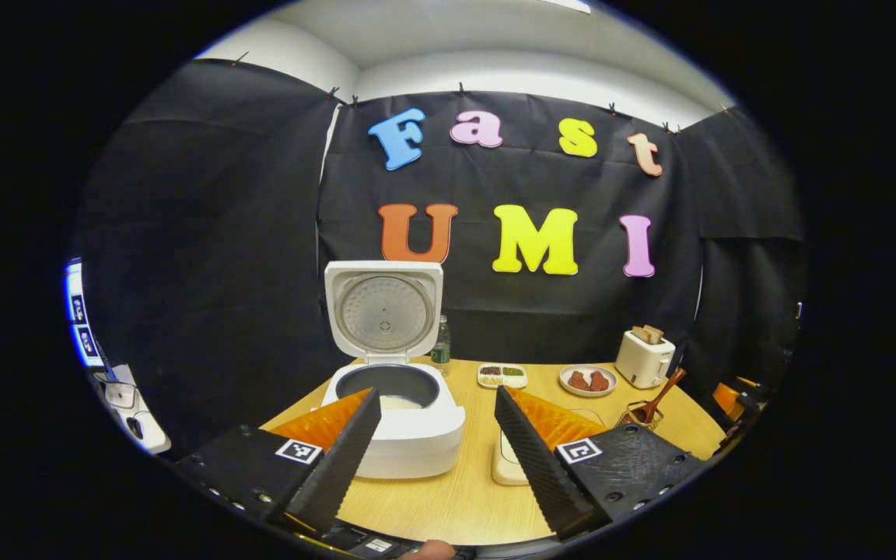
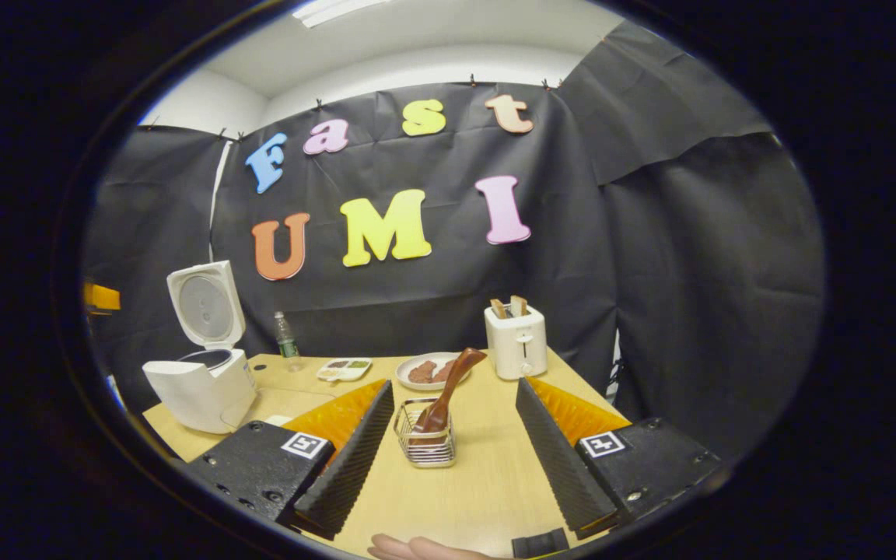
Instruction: Close the left gripper, press the button to open the rice cooker; take a wooden spoon from the chopstick holder with the right hand, scoop a spoonful of rice and pour it into the rice cooker, then put the wooden spoon back into the chopstick holder.
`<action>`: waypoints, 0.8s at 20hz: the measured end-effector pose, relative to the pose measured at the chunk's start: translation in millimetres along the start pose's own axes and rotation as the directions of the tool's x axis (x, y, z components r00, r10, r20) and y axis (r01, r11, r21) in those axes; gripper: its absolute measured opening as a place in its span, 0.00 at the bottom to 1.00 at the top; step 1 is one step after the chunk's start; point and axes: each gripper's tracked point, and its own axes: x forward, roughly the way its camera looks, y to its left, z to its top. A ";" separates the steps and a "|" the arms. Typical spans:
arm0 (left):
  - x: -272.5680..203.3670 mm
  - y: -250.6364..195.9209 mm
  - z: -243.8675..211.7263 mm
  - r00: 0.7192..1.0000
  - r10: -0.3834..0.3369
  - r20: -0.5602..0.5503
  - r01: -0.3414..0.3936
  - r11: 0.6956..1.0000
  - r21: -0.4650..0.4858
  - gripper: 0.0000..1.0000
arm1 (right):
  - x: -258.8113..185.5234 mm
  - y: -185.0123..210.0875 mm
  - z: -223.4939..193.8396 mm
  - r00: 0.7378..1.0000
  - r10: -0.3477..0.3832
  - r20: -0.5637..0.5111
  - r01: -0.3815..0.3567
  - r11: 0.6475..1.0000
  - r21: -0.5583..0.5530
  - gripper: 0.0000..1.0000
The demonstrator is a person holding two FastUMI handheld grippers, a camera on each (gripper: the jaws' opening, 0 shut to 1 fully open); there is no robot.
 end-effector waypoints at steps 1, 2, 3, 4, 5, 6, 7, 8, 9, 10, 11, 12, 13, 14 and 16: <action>-4.3 -1.7 -2.8 1.000 -0.005 0.010 0.005 1.000 0.007 0.94 | 10.0 -0.4 -4.6 1.000 0.001 -0.012 -0.001 1.000 0.011 1.00; -9.5 -0.3 -5.0 1.000 -0.002 0.024 0.001 1.000 0.020 0.94 | 21.2 0.0 -8.8 1.000 0.003 -0.025 -0.003 1.000 0.023 1.00; -14.8 -1.3 -8.1 0.999 -0.001 0.035 0.000 0.999 0.033 0.94 | 33.5 -1.5 -14.0 0.999 0.004 -0.036 -0.003 0.999 0.039 0.96; -21.8 -6.3 -10.9 0.998 -0.014 0.053 0.011 0.998 0.055 0.94 | 46.5 -1.0 -17.9 0.999 0.008 -0.046 -0.005 0.998 0.061 0.95; -26.8 -10.1 -11.7 0.997 -0.015 0.077 0.010 0.997 0.071 0.94 | 60.8 1.2 -22.6 0.998 0.023 -0.059 -0.018 0.997 0.081 1.00; -31.2 -14.6 -11.9 0.995 -0.017 0.098 0.008 0.996 0.088 0.94 | 74.1 4.9 -26.1 0.997 0.048 -0.064 -0.041 0.994 0.102 1.00; -36.9 -19.0 -13.9 0.993 -0.021 0.114 0.009 0.995 0.103 0.94 | 89.6 7.1 -28.0 0.996 0.070 -0.057 -0.063 0.991 0.120 1.00; -40.4 -25.1 -15.9 0.992 -0.021 0.126 0.007 0.994 0.110 0.94 | 104.6 3.9 -33.7 0.995 0.072 -0.067 -0.063 0.990 0.125 1.00; -44.5 -30.3 -17.2 0.991 -0.025 0.133 0.010 0.994 0.112 0.94 | 119.2 1.1 -41.0 0.994 0.072 -0.088 -0.061 0.991 0.121 1.00; -49.8 -36.1 -17.4 0.990 -0.035 0.140 0.020 0.994 0.109 0.94 | 133.3 -4.8 -51.0 0.991 0.056 -0.118 -0.042 0.992 0.117 1.00; -55.1 -41.6 -18.1 0.989 -0.047 0.143 0.032 0.994 0.105 0.95 | 142.5 -11.0 -55.9 0.990 0.042 -0.133 -0.025 0.992 0.121 0.93; -58.3 -46.1 -19.5 0.988 -0.059 0.142 0.045 0.994 0.101 0.95 | 150.1 -12.0 -57.0 0.990 0.041 -0.138 -0.022 0.991 0.132 1.00; -62.5 -45.6 -20.3 0.987 -0.062 0.146 0.049 0.994 0.094 0.95 | 157.6 -11.5 -58.2 0.989 0.047 -0.141 -0.025 0.988 0.151 1.00; -66.1 -46.0 -20.9 0.987 -0.065 0.150 0.052 0.995 0.089 0.95 | 163.4 -10.5 -59.4 0.988 0.052 -0.147 -0.027 0.985 0.169 1.00; -73.9 -46.6 -20.8 0.985 -0.071 0.154 0.059 0.995 0.082 0.95 | 172.8 -8.2 -60.6 0.986 0.067 -0.153 -0.034 0.977 0.210 0.99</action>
